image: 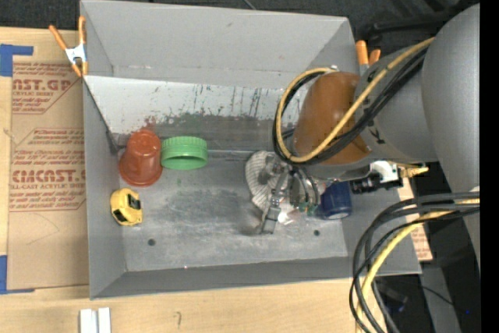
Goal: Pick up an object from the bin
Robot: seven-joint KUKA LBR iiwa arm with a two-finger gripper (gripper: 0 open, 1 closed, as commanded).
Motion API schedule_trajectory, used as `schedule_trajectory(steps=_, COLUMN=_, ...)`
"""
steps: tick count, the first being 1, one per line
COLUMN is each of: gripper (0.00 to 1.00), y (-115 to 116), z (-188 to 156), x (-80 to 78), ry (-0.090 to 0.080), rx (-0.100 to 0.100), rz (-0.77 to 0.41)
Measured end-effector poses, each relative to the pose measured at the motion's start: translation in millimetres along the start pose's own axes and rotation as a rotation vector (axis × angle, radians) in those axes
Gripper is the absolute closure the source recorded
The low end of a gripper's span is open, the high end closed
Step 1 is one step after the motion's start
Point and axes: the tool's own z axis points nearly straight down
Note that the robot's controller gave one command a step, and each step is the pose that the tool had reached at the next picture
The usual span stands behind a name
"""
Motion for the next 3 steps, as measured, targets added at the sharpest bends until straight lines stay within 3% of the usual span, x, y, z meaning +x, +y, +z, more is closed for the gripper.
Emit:
schedule_trajectory(steps=1, gripper=0.0, y=-0.1, z=0.0, x=-0.1, ry=0.0, rx=0.0, rz=0.0)
schedule_trajectory(steps=2, gripper=1.0, y=-23.5, z=15.1, x=-23.1, ry=0.0, rx=-0.003, rz=0.154)
schedule_trajectory(steps=3, gripper=1.0, y=-23.5, z=15.1, x=-23.1, ry=-0.001, rx=-0.003, rz=0.153)
